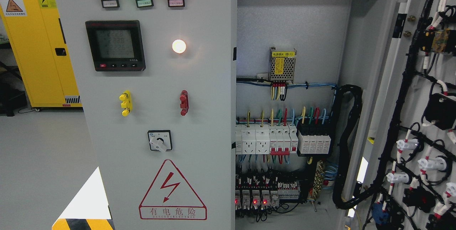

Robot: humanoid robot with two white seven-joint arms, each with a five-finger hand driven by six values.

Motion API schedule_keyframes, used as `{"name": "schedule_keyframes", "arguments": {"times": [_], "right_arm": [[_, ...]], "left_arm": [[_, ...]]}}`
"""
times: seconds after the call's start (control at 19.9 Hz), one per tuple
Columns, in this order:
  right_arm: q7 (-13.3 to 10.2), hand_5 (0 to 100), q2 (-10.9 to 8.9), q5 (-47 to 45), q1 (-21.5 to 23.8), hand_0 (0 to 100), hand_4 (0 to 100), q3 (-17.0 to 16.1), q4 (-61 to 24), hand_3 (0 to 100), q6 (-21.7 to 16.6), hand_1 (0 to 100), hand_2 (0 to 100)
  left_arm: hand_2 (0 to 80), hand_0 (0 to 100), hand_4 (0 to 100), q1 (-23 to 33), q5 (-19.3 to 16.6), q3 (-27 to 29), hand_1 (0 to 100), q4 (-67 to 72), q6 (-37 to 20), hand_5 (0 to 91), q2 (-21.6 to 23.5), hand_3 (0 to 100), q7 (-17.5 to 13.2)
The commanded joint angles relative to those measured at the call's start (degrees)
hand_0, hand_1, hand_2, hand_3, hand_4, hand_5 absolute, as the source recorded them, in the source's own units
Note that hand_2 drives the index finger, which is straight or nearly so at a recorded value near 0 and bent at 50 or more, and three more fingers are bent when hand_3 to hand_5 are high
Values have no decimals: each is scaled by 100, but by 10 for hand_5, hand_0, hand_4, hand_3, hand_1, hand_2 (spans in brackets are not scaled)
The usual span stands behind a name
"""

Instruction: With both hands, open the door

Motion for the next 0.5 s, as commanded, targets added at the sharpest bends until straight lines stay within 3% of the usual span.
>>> {"name": "schedule_keyframes", "arguments": {"times": [0.0,0.45], "right_arm": [[0,0,16,6,0,224,0,-23,-7,0,-2,0,0],[-9,0,16,-3,-26,224,0,-40,-33,0,-90,0,0]], "left_arm": [[0,0,0,103,-5,506,0,1289,44,0,-300,23,201],[0,0,0,103,-22,639,0,1263,149,0,-292,23,210]]}}
